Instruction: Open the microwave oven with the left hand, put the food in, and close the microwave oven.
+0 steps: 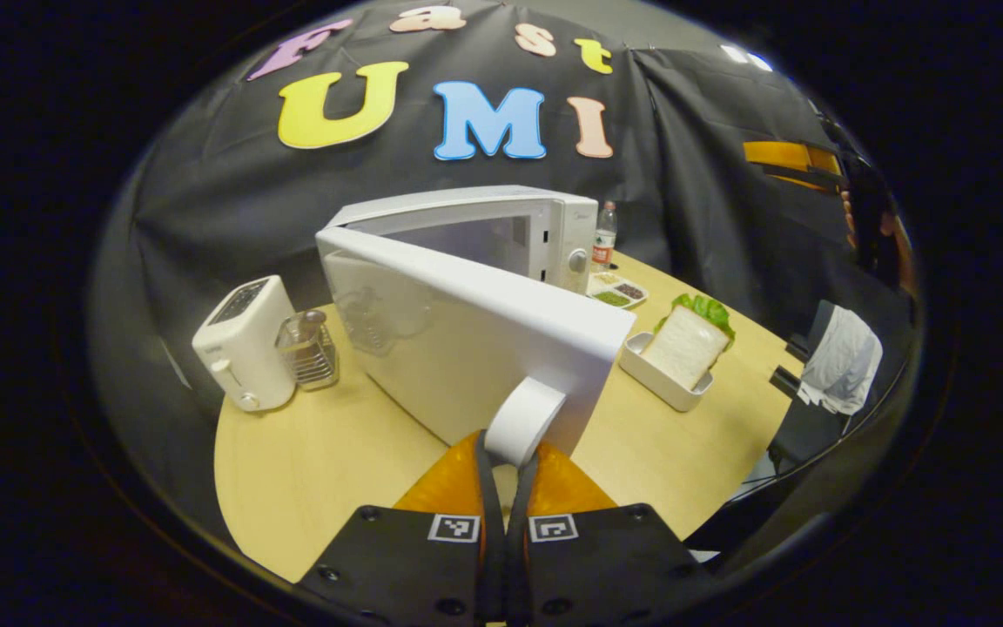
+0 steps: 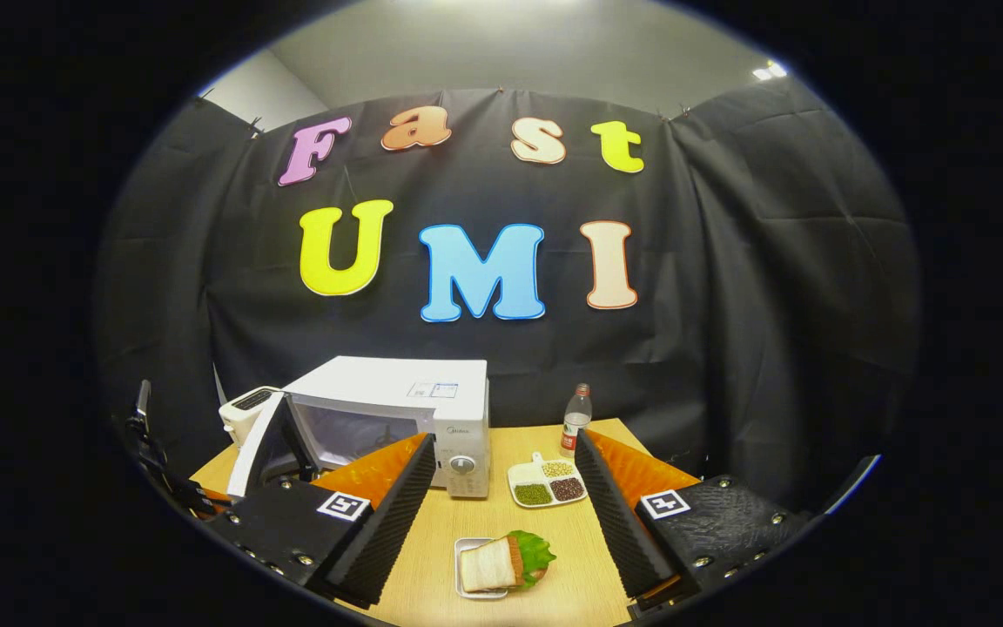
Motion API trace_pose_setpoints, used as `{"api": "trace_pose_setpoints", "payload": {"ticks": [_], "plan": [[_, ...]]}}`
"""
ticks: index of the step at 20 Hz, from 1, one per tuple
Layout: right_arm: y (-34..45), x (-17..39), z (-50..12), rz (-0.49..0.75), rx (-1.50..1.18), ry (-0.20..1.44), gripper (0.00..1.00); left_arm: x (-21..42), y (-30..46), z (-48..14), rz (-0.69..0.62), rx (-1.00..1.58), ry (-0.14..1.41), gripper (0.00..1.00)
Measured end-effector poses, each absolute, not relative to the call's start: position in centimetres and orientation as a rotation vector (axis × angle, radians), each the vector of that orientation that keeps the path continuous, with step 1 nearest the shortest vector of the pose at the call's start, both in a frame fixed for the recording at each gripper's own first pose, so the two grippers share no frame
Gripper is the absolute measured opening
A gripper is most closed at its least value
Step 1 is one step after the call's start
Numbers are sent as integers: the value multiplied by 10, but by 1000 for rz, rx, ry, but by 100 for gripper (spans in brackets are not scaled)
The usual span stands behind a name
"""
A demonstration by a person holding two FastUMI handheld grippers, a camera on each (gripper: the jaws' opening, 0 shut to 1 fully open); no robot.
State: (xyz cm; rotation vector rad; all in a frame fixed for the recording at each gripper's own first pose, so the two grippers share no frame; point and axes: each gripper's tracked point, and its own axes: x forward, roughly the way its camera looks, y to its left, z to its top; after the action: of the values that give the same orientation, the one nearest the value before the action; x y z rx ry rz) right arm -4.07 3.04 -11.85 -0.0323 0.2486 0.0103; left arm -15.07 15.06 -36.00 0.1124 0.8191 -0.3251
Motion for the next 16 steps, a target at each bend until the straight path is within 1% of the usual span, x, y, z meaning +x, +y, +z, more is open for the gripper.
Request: {"api": "trace_pose_setpoints", "payload": {"ticks": [4, 6, 11, 14, 15, 16], "plan": [[43, -41, -122, 17, -43, 256, 97, -165, 197, -353, -259, 89, 806, 7], [48, -41, -121, 7, -57, 253, 97, -170, 213, -352, -263, 73, 804, 7], [70, -37, -128, 50, -85, 274, 97, -176, 263, -350, -231, 78, 809, 7], [78, -37, -139, 64, -83, 303, 97, -178, 281, -350, -207, 82, 804, 7], [79, -37, -141, 66, -86, 310, 97, -179, 285, -349, -204, 83, 803, 5], [80, -36, -144, 67, -92, 317, 97, -179, 288, -350, -202, 84, 798, 7]]}}
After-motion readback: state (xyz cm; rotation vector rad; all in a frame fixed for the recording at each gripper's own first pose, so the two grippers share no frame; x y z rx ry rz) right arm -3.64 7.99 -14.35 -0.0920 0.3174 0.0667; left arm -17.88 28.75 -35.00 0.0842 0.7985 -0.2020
